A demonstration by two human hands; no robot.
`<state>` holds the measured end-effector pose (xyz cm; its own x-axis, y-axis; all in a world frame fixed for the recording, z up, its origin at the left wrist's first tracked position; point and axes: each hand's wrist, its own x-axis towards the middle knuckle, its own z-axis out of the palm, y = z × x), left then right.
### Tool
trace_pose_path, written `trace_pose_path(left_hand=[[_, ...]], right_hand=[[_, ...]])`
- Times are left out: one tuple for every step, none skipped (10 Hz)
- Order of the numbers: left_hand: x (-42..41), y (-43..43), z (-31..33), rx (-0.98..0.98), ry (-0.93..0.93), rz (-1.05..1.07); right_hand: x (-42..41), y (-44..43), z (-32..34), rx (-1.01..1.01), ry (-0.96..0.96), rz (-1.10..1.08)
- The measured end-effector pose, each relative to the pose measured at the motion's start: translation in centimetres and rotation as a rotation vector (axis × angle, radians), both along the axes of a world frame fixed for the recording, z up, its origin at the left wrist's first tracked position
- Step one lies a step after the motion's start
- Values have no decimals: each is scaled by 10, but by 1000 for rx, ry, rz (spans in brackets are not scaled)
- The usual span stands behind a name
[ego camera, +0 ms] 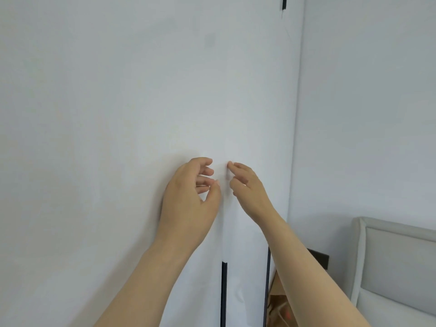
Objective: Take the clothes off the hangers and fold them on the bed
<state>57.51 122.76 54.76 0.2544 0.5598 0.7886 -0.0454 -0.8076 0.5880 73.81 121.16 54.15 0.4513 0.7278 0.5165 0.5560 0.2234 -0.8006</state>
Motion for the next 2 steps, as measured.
trace_pose_path(left_hand=[[1,2,-1,12,-14,2],[3,-1,1,-25,-21,7]], right_hand=[[8,-7,2,-62,27,80],[18,-24,11,124,52,14]])
